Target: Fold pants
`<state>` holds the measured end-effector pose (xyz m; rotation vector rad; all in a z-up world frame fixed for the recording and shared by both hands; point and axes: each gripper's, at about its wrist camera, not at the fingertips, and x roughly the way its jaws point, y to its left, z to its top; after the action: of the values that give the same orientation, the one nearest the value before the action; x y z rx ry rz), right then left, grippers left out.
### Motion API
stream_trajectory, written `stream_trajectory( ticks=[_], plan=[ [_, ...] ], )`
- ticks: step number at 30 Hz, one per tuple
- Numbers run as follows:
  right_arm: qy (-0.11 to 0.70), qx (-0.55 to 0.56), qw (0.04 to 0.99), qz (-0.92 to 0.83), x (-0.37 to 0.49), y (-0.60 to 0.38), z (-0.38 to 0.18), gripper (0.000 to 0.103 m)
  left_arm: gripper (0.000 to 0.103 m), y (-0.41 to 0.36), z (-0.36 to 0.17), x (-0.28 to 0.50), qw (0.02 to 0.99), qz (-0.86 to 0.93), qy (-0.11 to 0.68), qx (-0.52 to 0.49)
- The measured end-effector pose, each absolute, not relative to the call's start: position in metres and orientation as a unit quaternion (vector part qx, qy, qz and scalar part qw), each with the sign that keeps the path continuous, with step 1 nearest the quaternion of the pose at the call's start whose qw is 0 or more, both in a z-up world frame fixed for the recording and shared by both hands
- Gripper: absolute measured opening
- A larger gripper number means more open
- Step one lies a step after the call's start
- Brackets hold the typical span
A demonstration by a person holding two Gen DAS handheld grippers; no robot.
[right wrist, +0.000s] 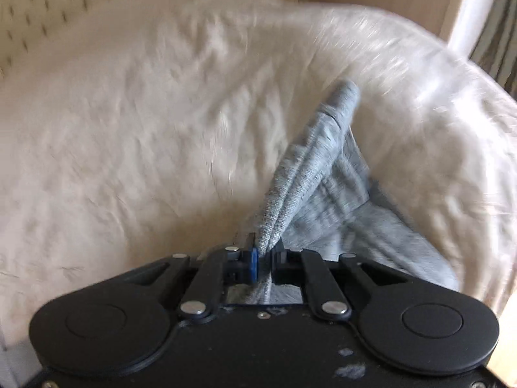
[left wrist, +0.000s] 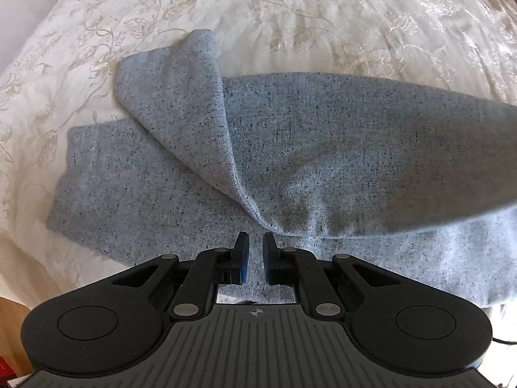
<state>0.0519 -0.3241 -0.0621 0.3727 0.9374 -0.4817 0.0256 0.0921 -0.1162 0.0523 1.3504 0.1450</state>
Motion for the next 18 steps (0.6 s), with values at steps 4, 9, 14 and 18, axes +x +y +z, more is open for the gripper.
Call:
stream_trajectory(
  ticks=[4,9,14,18],
  plan=[
    [0.468,0.191,0.828,-0.242,-0.007,-0.332,-0.072,0.009,0.009,0.094,-0.116,0.021,0.776,0.07,0.626,0.022],
    [0.574,0.183,0.76,-0.241,-0.024,-0.344,-0.151,0.016,0.01,0.095,-0.119,0.016,0.77,0.076,0.633,0.034],
    [0.563,0.173,0.769,-0.248,-0.028,-0.339,-0.133,0.052,0.011,0.106,-0.099,0.003,0.788,0.081,0.609,0.037],
    [0.524,0.133,0.808,-0.234,-0.032,-0.31,-0.094,0.053,0.011,0.133,-0.09,-0.002,0.797,0.097,0.596,0.018]
  ],
)
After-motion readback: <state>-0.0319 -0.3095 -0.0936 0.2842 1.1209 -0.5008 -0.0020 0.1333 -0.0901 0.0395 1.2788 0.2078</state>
